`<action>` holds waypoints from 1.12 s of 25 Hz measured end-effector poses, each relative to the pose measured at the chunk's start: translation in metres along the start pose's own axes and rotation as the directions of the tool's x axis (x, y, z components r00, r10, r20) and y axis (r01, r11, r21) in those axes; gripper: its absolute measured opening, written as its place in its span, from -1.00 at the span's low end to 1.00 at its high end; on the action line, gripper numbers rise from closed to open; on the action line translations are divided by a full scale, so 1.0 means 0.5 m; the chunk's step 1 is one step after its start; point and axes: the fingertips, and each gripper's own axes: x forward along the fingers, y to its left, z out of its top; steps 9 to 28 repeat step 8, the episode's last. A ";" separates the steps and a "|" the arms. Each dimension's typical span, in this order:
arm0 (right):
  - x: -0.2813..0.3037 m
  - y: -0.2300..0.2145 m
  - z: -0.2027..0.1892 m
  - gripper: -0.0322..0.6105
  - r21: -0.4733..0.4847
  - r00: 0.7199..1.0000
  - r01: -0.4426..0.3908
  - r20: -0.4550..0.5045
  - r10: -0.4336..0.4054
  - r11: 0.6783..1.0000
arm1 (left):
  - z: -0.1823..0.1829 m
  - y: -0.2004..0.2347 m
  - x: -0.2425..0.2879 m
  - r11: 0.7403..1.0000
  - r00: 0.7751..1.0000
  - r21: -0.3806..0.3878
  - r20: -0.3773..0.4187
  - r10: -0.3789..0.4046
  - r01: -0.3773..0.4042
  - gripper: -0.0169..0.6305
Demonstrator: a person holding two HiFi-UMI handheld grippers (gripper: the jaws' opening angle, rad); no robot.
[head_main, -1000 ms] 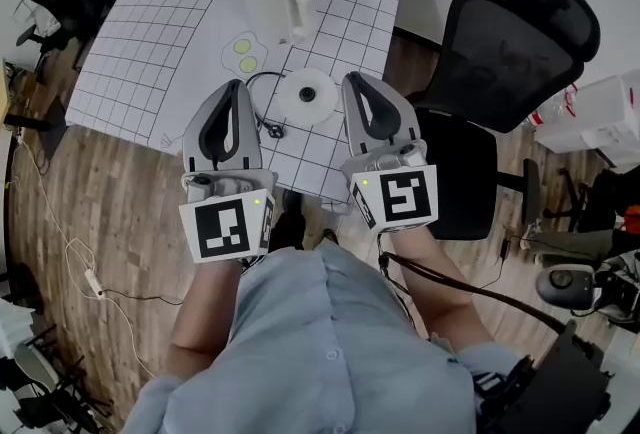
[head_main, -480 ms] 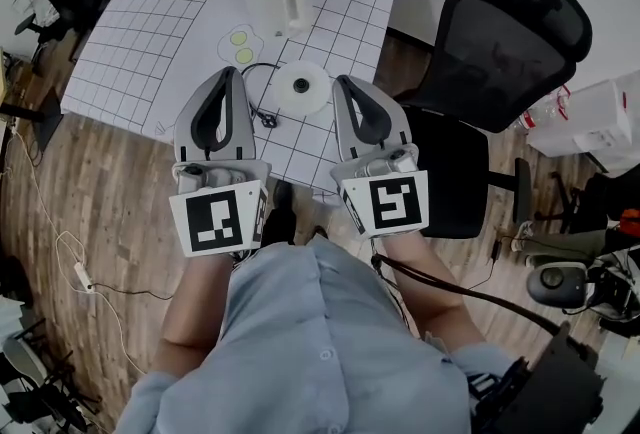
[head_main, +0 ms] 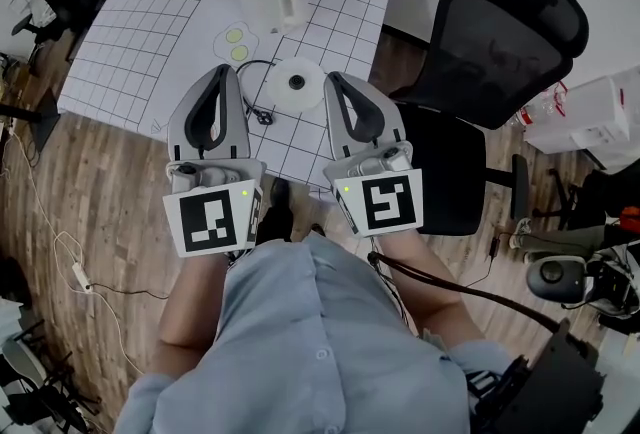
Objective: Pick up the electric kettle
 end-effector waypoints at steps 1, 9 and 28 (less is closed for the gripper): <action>0.002 0.000 -0.001 -0.90 -0.004 1.000 0.001 0.002 -0.001 1.000 | -0.001 0.001 0.002 1.000 1.000 0.001 0.003 -0.002 0.002 -0.95; -0.021 0.021 0.051 -0.90 0.038 0.997 0.009 0.077 -0.011 0.999 | 0.025 0.002 -0.035 1.000 1.000 0.011 0.004 0.007 -0.007 -0.95; -0.021 0.021 0.051 -0.90 0.038 0.997 0.009 0.077 -0.011 0.999 | 0.025 0.002 -0.035 1.000 1.000 0.011 0.004 0.007 -0.007 -0.95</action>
